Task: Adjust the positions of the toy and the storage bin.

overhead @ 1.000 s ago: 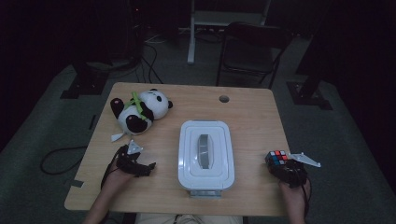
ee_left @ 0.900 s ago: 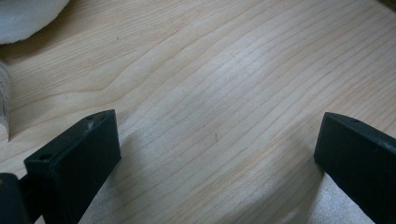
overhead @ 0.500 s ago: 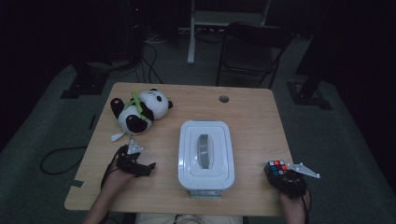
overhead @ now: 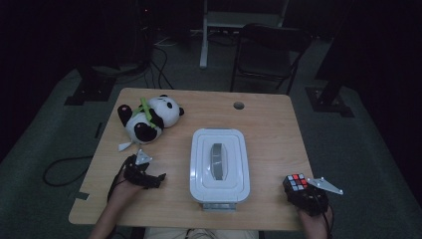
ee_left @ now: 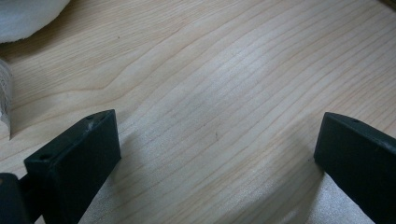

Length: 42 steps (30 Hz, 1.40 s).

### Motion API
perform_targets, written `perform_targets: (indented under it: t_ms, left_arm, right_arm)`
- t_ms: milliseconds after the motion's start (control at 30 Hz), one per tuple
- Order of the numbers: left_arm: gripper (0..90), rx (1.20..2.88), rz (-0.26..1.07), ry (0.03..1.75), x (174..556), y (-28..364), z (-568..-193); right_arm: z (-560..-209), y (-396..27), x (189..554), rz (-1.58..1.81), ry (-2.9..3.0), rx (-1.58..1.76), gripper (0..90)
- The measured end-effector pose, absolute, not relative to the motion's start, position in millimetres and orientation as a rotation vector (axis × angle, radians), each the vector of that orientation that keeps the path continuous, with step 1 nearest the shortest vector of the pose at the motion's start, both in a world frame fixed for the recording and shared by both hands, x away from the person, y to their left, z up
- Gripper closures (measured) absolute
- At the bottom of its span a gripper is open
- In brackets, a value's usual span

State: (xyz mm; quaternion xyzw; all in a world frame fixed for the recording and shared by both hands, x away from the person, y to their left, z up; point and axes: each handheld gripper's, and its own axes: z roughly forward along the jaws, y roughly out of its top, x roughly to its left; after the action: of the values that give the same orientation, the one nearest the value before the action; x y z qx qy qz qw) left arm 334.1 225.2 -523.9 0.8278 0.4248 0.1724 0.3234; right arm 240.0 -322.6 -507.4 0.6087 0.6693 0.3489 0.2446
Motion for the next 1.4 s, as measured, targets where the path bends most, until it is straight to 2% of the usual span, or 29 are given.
perform_targets:
  t_ms: [167,567,900,1400]
  left_arm:
    - [1.0,2.172,0.453,1.114,334,225,-524]
    - [0.9,2.173,0.453,1.115,334,225,-524]
    - [1.0,2.169,0.452,1.116,334,225,-524]
    - [0.9,2.169,0.452,1.116,334,225,-524]
  right_arm:
    - [-498,-317,246,0.98,1.844,1.607,11.8]
    - [-475,-303,272,1.046,1.869,1.393,13.4]
    - [-456,-269,299,1.133,1.921,1.274,13.4]
    - [-476,-240,322,1.133,1.981,1.278,13.4]
